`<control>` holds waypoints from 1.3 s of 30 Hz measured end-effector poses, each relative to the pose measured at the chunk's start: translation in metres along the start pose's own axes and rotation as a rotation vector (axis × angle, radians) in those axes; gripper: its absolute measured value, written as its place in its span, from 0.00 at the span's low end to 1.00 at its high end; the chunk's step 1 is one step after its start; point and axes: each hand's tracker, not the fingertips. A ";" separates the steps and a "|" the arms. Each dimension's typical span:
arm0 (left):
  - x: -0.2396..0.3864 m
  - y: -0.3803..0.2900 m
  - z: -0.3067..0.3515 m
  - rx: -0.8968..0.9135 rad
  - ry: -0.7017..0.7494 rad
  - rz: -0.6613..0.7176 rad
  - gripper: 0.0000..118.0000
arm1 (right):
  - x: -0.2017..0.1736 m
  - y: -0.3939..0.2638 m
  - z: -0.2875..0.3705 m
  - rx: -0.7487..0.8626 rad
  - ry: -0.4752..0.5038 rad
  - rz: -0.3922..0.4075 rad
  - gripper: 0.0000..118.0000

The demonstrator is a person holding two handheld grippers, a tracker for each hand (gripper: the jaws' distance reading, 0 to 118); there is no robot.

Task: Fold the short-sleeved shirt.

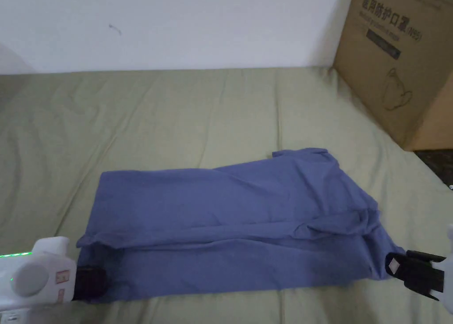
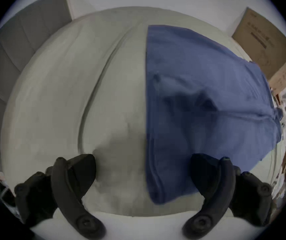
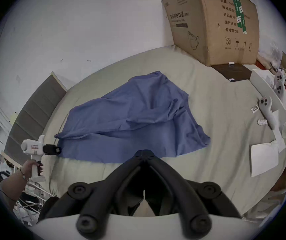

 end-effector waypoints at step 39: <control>-0.034 -0.141 0.126 0.006 -0.153 0.104 0.03 | 0.072 -0.076 0.020 -0.420 -0.132 -0.004 0.06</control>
